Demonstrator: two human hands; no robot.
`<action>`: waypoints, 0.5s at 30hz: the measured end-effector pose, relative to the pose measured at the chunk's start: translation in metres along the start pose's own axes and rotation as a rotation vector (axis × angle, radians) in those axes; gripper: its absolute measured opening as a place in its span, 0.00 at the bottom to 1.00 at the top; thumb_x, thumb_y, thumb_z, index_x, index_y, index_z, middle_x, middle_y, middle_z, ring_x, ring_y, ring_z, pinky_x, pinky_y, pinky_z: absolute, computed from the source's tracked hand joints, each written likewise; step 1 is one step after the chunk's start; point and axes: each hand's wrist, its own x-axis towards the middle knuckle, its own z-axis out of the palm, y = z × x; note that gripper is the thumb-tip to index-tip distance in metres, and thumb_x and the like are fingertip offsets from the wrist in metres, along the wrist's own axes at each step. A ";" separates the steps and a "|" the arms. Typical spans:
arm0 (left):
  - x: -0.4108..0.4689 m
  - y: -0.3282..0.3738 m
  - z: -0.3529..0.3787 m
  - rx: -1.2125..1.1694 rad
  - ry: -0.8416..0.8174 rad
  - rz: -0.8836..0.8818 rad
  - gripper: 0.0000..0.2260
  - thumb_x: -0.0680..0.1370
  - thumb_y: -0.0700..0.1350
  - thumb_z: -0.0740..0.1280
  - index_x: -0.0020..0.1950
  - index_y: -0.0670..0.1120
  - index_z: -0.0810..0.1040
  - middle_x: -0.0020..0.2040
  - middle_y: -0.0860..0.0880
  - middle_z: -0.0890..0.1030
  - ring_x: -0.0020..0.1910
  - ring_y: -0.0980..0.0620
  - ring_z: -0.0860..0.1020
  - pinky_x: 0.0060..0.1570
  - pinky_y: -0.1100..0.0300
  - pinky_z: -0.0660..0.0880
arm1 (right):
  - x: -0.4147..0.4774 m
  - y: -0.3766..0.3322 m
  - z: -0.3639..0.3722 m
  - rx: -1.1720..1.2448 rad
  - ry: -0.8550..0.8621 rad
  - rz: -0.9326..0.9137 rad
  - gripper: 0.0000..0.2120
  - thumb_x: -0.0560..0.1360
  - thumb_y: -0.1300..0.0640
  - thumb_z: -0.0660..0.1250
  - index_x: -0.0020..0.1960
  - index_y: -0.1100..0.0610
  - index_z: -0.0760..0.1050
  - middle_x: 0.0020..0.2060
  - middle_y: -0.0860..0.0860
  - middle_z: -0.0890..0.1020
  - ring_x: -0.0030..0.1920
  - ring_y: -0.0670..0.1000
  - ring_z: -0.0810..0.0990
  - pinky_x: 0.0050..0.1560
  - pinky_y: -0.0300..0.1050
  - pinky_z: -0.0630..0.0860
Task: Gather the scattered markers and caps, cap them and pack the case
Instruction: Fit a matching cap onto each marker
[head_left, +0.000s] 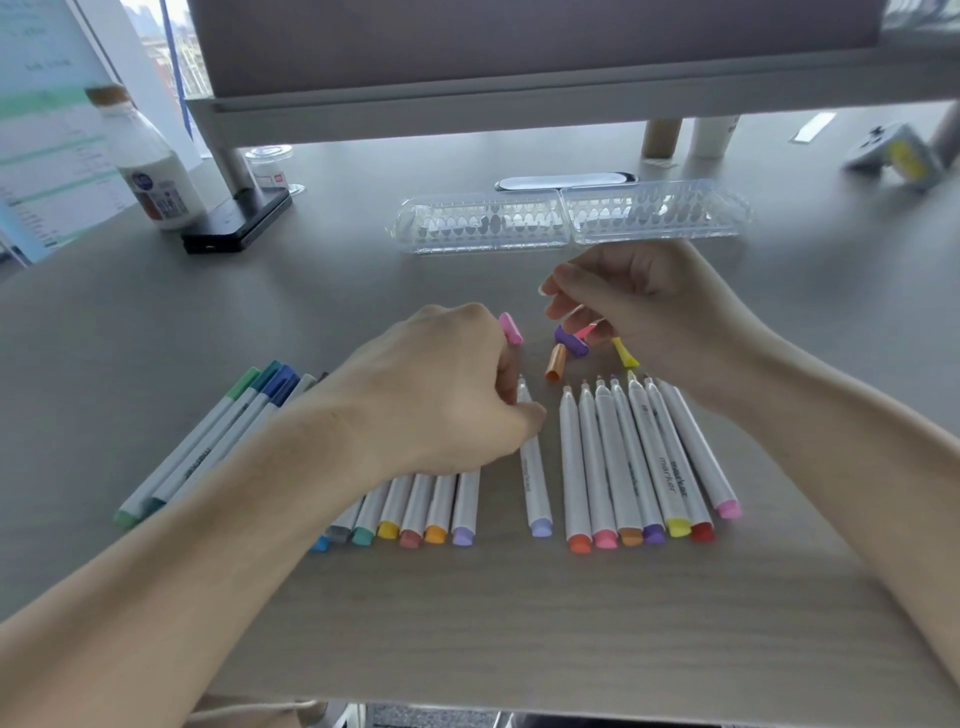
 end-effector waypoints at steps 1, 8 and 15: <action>0.001 0.002 0.002 0.014 0.018 -0.002 0.17 0.74 0.63 0.71 0.39 0.49 0.83 0.33 0.53 0.81 0.35 0.53 0.81 0.36 0.56 0.79 | 0.000 0.000 0.000 0.000 -0.001 0.001 0.08 0.81 0.54 0.68 0.48 0.54 0.85 0.40 0.49 0.88 0.40 0.47 0.85 0.53 0.56 0.83; 0.002 0.001 0.006 0.000 0.030 -0.026 0.19 0.73 0.58 0.71 0.32 0.44 0.79 0.25 0.52 0.75 0.28 0.49 0.78 0.31 0.56 0.77 | -0.001 -0.001 -0.001 0.002 -0.001 -0.002 0.09 0.81 0.54 0.68 0.47 0.54 0.85 0.40 0.49 0.88 0.40 0.47 0.85 0.53 0.56 0.83; 0.008 -0.026 -0.026 -0.663 0.041 -0.027 0.15 0.80 0.50 0.69 0.39 0.43 0.86 0.30 0.45 0.75 0.28 0.48 0.71 0.35 0.59 0.74 | 0.000 0.002 -0.001 -0.091 0.018 -0.040 0.08 0.80 0.53 0.69 0.45 0.52 0.85 0.38 0.47 0.87 0.38 0.47 0.85 0.48 0.51 0.82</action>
